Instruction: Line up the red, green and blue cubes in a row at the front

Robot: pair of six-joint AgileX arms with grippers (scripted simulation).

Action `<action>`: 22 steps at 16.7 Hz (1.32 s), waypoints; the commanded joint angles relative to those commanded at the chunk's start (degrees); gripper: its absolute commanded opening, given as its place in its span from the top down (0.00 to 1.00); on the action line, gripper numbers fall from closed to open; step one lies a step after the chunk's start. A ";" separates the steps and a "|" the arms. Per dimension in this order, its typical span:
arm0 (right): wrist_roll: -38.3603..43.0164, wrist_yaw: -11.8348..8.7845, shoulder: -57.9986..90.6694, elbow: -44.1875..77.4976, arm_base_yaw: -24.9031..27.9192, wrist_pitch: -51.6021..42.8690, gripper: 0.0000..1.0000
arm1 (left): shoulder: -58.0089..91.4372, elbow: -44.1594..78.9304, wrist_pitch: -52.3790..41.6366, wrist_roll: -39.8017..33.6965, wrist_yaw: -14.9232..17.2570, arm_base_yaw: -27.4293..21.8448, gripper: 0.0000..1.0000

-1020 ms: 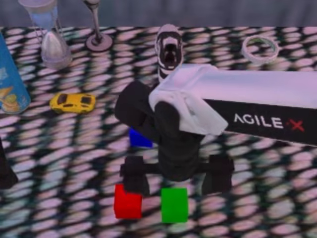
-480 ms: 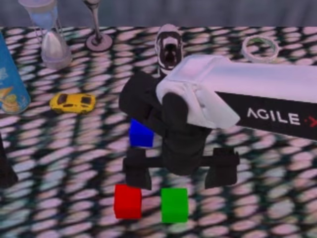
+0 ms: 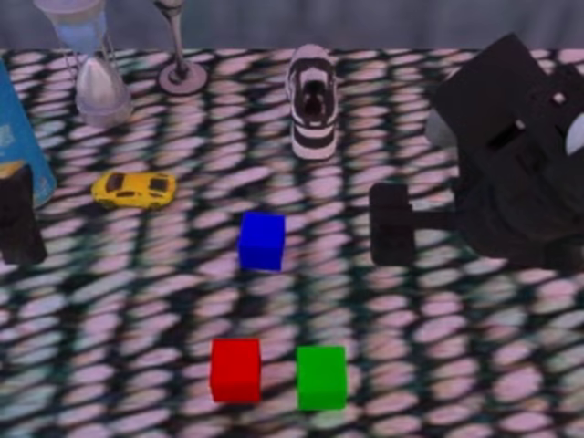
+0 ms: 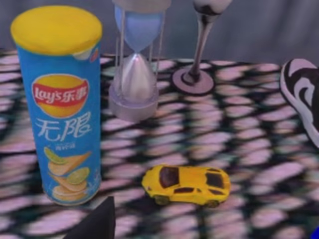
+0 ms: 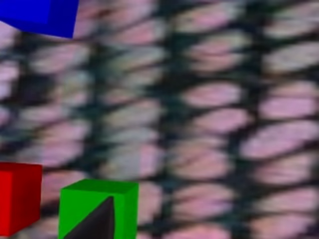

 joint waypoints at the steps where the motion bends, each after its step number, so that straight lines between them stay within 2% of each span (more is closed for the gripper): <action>1: -2.50 0.66 -5.89 -4.14 -2.40 2.52 0.00 | 6.61 5.23 -3.26 -1.05 -0.02 -1.39 0.00; 5: -13.10 2.08 -30.56 -22.45 -12.80 13.31 0.00 | 35.43 26.55 -17.32 -5.41 -0.01 -7.35 0.00; 8: -20.97 1.68 -48.34 -36.49 -20.70 21.83 0.00 | 55.76 41.67 -27.69 -8.63 0.11 -11.85 0.00; 11: -27.41 0.01 -62.43 -48.07 -27.34 29.81 0.00 | 72.31 55.58 -36.63 -11.57 0.28 -15.97 0.00; 16: -34.55 -4.47 -77.54 -61.02 -35.39 41.54 0.00 | 92.87 74.75 -46.99 -15.27 0.39 -21.22 0.00; 19: -36.55 -6.65 -82.90 -64.91 -38.15 46.14 0.00 | 99.80 81.68 -50.34 -16.53 0.35 -23.05 0.00; 22: -36.96 -7.33 -84.61 -65.77 -38.82 47.37 0.00 | 101.45 83.46 -51.24 -16.87 0.33 -23.56 0.00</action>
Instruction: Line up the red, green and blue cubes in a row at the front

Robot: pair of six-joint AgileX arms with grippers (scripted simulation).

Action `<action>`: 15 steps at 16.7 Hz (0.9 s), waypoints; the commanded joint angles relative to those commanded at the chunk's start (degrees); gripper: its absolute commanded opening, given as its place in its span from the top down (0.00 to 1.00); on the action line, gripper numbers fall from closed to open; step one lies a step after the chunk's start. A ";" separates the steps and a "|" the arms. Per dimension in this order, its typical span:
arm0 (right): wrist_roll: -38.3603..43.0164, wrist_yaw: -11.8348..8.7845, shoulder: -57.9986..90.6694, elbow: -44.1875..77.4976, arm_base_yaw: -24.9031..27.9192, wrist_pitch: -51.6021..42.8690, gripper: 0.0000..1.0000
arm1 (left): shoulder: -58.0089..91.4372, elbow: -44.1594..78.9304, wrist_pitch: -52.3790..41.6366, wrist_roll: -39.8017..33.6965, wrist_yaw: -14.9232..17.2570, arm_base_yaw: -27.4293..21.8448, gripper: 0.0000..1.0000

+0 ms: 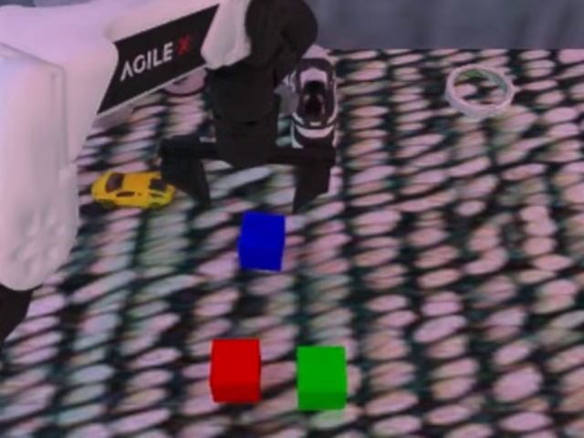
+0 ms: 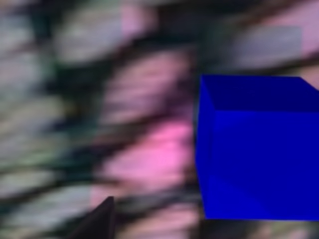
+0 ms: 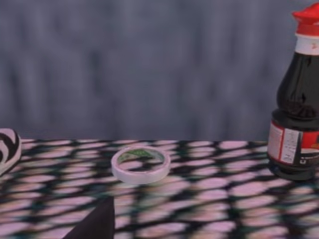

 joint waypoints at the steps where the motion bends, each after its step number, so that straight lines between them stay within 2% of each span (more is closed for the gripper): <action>1: 0.00 0.00 0.00 0.00 0.00 0.00 0.00 | 0.00 0.00 0.00 0.00 0.00 0.00 0.00; 6: 0.00 0.00 0.00 0.00 0.00 0.00 0.00 | 0.22 -0.97 1.10 0.15 0.01 0.22 0.00; 12: 0.00 0.00 0.00 0.00 0.00 0.00 0.00 | 4.17 -8.75 13.29 0.15 0.05 0.10 0.00; 15: 0.00 0.00 0.00 0.00 0.00 0.00 0.00 | 4.91 -9.94 14.85 0.12 0.06 0.07 0.00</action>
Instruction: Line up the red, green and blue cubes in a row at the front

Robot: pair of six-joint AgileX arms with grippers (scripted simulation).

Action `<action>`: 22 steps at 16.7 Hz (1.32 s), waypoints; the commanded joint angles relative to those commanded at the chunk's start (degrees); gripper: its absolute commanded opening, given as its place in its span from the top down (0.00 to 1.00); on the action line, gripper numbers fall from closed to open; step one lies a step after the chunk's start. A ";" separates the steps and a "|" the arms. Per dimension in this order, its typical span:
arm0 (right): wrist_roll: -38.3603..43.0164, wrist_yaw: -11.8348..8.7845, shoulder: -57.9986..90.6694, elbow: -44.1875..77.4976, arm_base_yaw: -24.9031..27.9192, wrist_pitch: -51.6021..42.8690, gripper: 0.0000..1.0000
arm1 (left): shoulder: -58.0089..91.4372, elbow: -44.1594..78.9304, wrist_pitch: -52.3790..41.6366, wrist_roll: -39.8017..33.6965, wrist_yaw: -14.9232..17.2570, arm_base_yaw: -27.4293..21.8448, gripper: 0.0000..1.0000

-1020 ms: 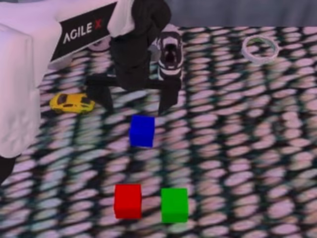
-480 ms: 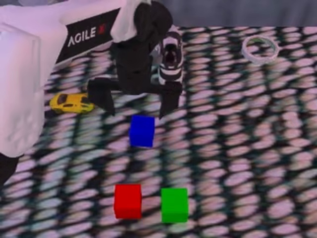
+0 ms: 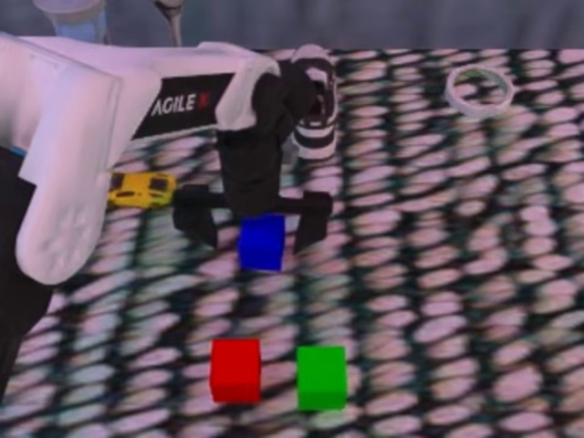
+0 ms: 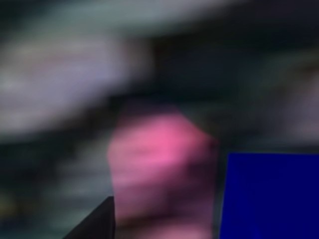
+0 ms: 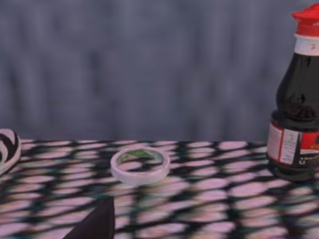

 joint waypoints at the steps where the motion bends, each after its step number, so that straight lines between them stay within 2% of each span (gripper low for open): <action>1: 0.00 0.00 0.00 0.00 0.00 0.00 0.00 | 0.00 0.00 0.00 0.00 0.00 0.00 0.00; 2: 0.00 0.00 0.00 0.00 0.00 0.00 0.00 | 0.00 0.00 0.00 0.00 0.00 0.00 0.00; 15: 0.00 0.00 0.00 0.00 0.00 0.00 0.00 | 0.00 0.00 0.00 0.00 0.00 0.00 0.98; 22: 0.00 0.00 0.00 0.00 0.00 0.00 0.00 | 0.00 0.00 0.00 0.00 0.00 0.00 1.00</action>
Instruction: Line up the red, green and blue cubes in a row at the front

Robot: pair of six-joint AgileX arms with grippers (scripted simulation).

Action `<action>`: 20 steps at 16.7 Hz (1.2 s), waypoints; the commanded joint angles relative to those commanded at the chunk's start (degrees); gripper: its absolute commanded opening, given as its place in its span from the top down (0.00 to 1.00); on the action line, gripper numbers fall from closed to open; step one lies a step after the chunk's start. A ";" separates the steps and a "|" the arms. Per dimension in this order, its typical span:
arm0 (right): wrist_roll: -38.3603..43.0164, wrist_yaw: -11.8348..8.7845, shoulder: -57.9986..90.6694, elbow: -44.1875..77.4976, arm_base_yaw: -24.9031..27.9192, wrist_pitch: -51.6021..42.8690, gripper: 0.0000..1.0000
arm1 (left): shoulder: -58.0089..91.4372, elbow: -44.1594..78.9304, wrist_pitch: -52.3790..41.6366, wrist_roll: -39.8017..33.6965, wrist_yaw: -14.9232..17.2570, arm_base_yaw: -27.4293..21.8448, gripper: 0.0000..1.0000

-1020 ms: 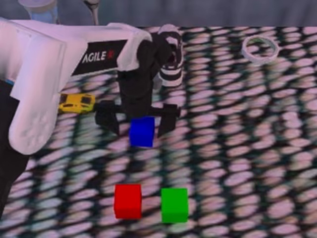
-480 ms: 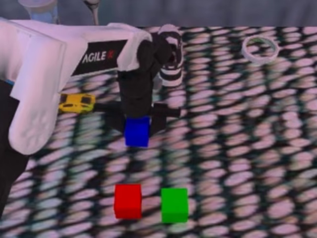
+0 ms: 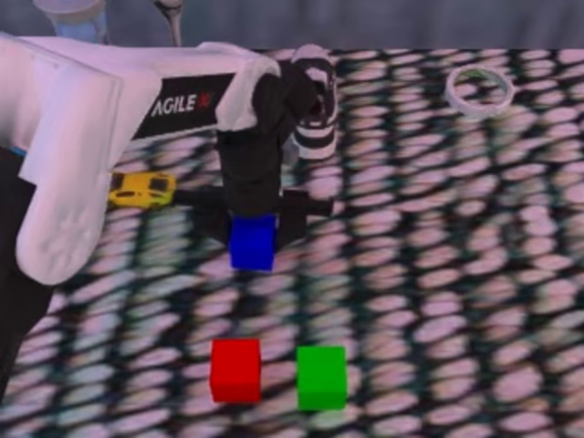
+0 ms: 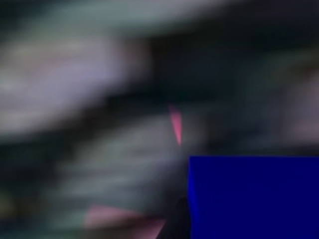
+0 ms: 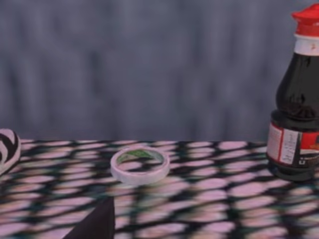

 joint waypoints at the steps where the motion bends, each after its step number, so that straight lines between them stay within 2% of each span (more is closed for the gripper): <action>1: 0.00 0.00 0.00 0.00 0.00 0.00 0.00 | 0.00 0.00 0.00 0.00 0.00 0.00 1.00; 4: 0.00 0.00 0.00 0.00 0.00 0.00 0.00 | -0.52 0.95 -1.10 0.10 -0.05 0.14 1.00; 10: 0.00 0.00 0.00 0.00 0.00 0.00 0.00 | -4.23 7.92 -12.26 -0.03 -0.11 1.10 1.00; 16: 0.00 0.00 0.00 0.00 0.00 0.00 0.00 | -4.52 8.40 -12.91 -0.04 -0.13 0.74 1.00; 20: 0.00 0.00 0.00 0.00 0.00 0.00 0.00 | -4.64 8.86 -13.65 -6.51 -0.15 -4.97 1.00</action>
